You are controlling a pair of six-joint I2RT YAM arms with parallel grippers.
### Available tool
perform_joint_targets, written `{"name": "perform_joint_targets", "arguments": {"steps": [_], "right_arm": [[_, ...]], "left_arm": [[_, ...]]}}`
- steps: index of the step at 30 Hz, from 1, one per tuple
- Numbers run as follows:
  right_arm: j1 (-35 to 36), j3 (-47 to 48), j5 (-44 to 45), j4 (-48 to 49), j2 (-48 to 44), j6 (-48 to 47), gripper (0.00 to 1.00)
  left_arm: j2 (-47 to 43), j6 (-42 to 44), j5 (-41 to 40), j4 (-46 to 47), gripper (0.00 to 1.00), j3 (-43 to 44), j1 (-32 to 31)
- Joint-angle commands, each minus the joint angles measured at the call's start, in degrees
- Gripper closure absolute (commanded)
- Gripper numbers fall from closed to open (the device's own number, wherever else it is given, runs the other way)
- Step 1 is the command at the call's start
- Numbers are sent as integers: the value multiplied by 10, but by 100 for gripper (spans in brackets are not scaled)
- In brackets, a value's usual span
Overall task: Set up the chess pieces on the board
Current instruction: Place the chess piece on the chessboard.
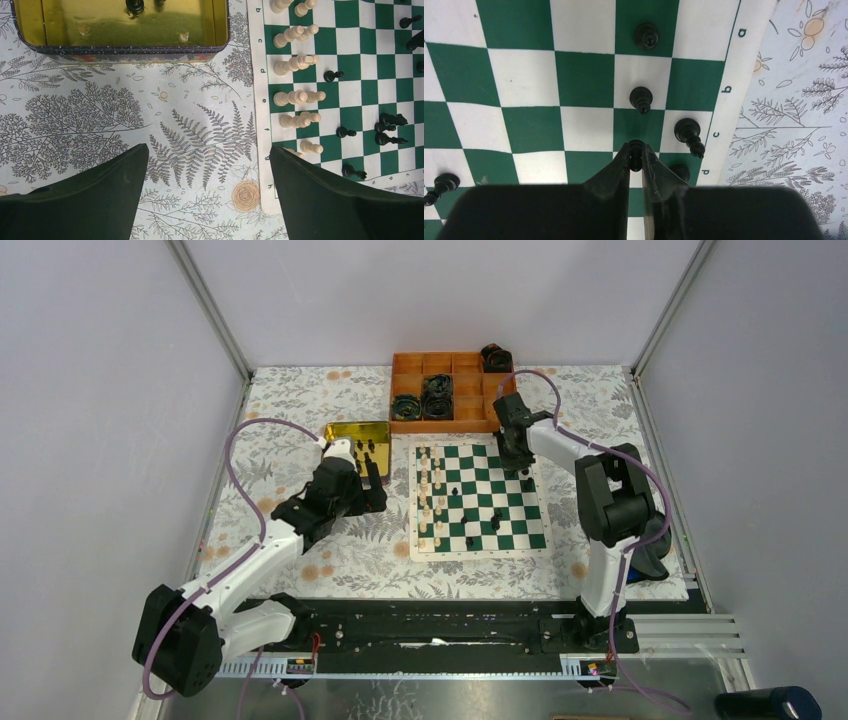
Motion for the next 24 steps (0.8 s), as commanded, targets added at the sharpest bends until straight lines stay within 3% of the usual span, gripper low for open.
{"name": "perform_joint_targets", "arguments": {"steps": [1, 13, 18, 24], "right_arm": [[-6, 31, 2, 12, 8, -2, 94], [-12, 41, -11, 11, 33, 3, 85], [-12, 38, -11, 11, 30, 4, 64], [-12, 35, -10, 14, 9, 4, 58]], "left_arm": [[6, 15, -5, 21, 1, 3, -3], [8, 15, -5, 21, 1, 3, -3], [8, 15, -2, 21, 1, 2, -3], [6, 15, -1, 20, 1, 2, -4]]}}
